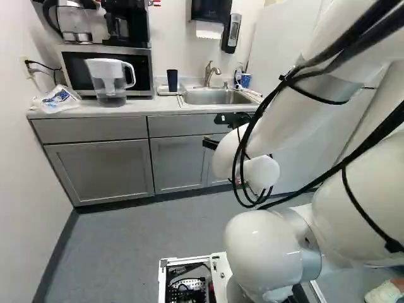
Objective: Rinse the cup and place it in the tray
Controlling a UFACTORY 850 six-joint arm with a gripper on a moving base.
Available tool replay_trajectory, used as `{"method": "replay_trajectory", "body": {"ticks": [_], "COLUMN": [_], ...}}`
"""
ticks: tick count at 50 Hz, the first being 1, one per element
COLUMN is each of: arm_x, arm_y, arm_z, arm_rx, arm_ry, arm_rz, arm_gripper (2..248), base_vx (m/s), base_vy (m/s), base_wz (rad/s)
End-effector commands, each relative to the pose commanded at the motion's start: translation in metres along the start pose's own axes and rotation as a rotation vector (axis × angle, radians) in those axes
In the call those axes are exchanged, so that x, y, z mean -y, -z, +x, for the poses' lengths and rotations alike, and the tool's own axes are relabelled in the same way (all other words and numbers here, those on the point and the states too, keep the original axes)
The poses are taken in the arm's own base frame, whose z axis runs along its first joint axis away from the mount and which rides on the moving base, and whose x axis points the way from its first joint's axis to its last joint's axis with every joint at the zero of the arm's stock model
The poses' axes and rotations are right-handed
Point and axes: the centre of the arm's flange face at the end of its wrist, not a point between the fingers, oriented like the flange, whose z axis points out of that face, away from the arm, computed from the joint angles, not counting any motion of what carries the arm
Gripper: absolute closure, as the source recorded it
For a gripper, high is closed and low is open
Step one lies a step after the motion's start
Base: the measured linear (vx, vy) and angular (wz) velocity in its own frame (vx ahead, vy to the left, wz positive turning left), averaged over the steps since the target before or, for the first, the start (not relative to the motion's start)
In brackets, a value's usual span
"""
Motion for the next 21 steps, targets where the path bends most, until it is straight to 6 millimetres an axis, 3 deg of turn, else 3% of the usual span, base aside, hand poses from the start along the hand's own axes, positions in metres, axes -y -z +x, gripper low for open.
{"method": "replay_trajectory", "body": {"ticks": [21], "arm_x": [0.0000], "arm_y": [0.0002], "arm_z": [-0.0003], "arm_rx": [-0.001], "arm_ry": [0.000], "arm_rz": [0.000], "arm_gripper": [3], "base_vx": [0.000], "base_vy": [0.000], "base_wz": [0.000]}}
